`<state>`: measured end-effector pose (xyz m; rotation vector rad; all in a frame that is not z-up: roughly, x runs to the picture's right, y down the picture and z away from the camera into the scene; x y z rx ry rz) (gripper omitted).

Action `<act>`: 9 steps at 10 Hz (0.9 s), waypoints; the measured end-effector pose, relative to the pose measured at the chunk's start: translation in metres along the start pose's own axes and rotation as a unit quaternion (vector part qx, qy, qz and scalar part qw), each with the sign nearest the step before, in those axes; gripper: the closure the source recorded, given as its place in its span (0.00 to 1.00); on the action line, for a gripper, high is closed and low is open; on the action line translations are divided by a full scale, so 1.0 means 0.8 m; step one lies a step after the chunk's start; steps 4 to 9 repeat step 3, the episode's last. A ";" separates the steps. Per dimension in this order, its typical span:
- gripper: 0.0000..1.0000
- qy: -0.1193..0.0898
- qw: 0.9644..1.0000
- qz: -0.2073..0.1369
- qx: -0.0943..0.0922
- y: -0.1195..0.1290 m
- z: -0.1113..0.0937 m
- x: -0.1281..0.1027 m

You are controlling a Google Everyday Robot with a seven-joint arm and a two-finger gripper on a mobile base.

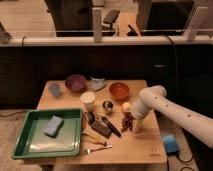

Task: Place grapes in red bowl

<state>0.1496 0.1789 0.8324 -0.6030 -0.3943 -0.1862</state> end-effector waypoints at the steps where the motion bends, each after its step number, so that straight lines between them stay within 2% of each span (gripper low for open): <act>1: 0.44 -0.004 1.000 0.000 0.002 0.005 -0.009 0.005; 3: 0.62 -0.011 1.000 -0.002 0.005 0.008 -0.010 0.006; 9: 0.62 -0.011 1.000 -0.002 0.005 0.008 -0.010 0.006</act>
